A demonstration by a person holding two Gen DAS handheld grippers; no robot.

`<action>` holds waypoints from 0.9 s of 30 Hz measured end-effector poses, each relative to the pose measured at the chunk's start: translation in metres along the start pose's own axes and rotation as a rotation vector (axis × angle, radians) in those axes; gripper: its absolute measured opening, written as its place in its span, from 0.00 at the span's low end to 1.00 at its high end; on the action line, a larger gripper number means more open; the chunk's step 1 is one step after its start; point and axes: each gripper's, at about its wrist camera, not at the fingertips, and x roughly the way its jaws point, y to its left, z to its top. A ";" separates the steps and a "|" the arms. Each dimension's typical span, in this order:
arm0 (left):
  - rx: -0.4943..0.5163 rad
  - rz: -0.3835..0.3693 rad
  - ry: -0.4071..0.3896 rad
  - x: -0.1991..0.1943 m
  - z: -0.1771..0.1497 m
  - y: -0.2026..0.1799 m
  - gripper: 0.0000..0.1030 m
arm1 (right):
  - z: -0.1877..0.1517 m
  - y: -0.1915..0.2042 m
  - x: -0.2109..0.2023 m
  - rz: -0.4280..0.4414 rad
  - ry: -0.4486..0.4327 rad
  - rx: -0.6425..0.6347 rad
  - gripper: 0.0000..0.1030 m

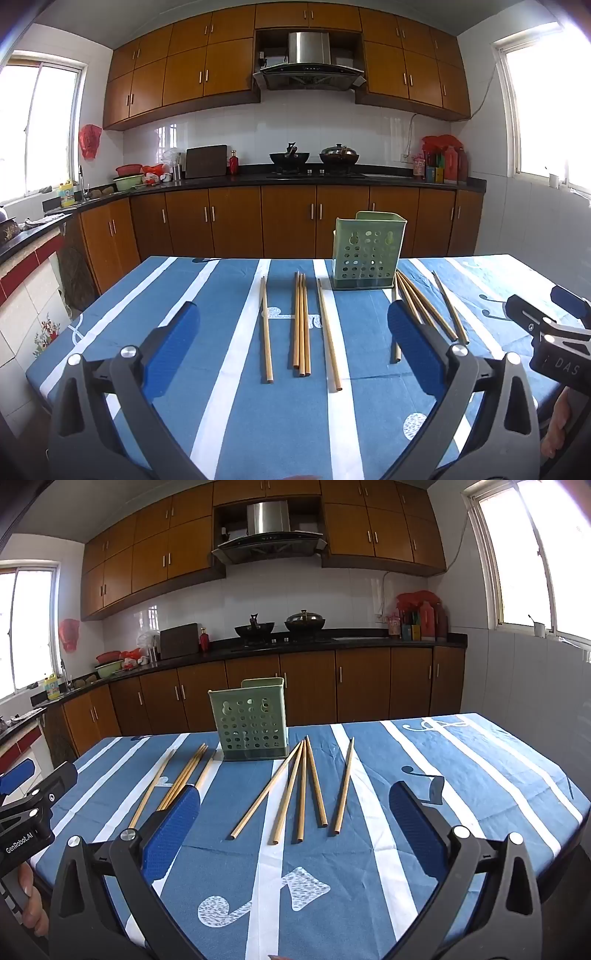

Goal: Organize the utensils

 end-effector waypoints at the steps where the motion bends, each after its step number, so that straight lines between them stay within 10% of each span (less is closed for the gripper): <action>1: 0.000 0.000 0.000 0.000 0.000 0.000 0.96 | 0.000 0.000 0.000 -0.001 0.000 -0.001 0.98; 27: -0.003 -0.001 0.001 0.000 0.000 0.000 0.96 | -0.001 -0.001 0.000 -0.001 -0.002 0.004 0.98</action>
